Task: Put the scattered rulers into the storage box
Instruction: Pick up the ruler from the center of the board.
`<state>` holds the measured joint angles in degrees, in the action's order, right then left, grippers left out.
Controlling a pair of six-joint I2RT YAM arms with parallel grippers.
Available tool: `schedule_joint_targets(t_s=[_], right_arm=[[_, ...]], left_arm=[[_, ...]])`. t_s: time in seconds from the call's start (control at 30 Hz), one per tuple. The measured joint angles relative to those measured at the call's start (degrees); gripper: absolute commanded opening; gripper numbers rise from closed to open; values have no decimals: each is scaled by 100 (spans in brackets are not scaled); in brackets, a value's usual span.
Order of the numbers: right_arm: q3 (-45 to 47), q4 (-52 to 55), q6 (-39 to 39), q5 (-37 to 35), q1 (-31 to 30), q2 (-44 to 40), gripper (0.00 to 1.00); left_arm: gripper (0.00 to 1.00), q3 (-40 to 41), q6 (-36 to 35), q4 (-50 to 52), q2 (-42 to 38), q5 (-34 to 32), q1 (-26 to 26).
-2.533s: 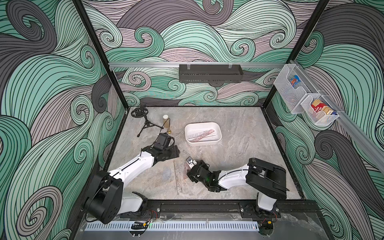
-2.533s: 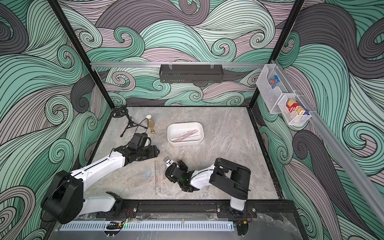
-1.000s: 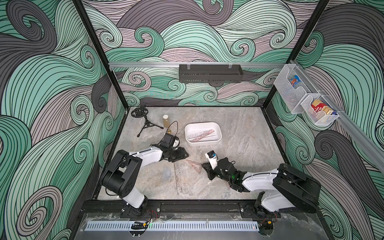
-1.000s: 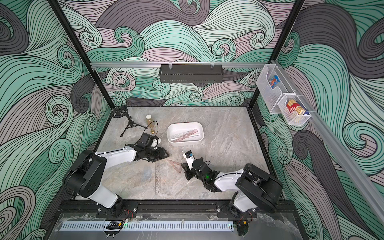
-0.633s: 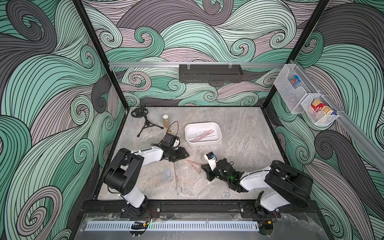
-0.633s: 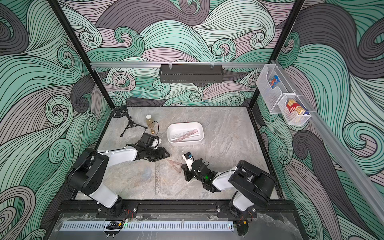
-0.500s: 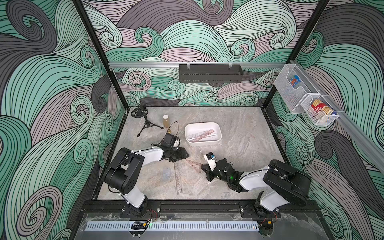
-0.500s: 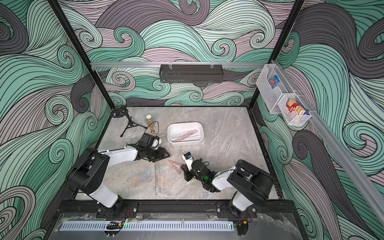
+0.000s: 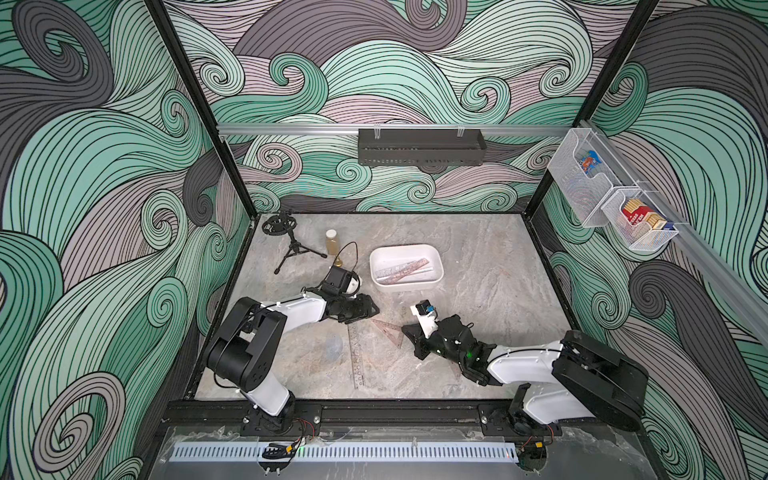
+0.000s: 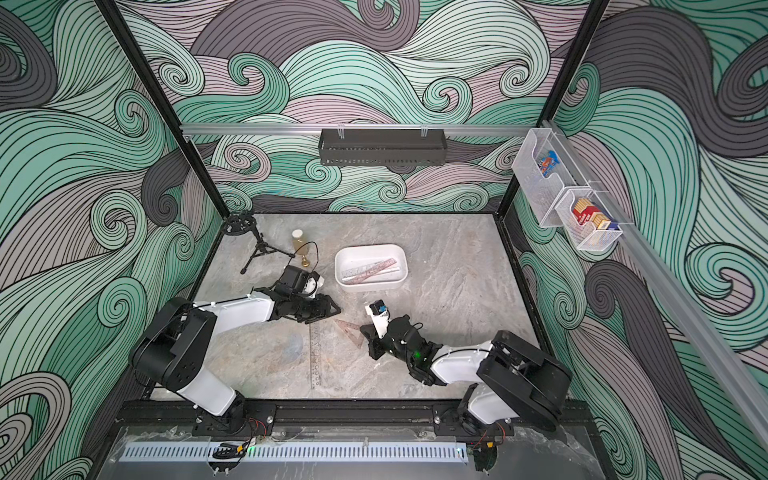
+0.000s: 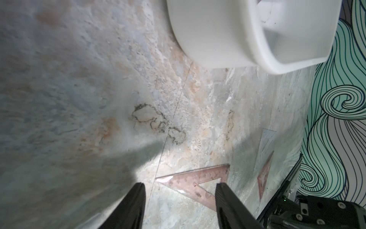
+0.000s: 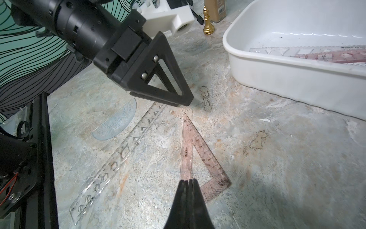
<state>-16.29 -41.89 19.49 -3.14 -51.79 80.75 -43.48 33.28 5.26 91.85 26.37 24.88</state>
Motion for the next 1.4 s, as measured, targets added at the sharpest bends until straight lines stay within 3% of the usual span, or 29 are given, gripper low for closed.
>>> schedule_joint_targets(t_s=[0.7, 1.4], right_arm=[[-293, 37, -407, -72, 2, 922, 0], [-293, -35, -369, 28, 2, 1204, 0]], left_arm=[[61, 0, -2, -20, -17, 2, 0], [61, 0, 2, -22, -2, 4, 0]])
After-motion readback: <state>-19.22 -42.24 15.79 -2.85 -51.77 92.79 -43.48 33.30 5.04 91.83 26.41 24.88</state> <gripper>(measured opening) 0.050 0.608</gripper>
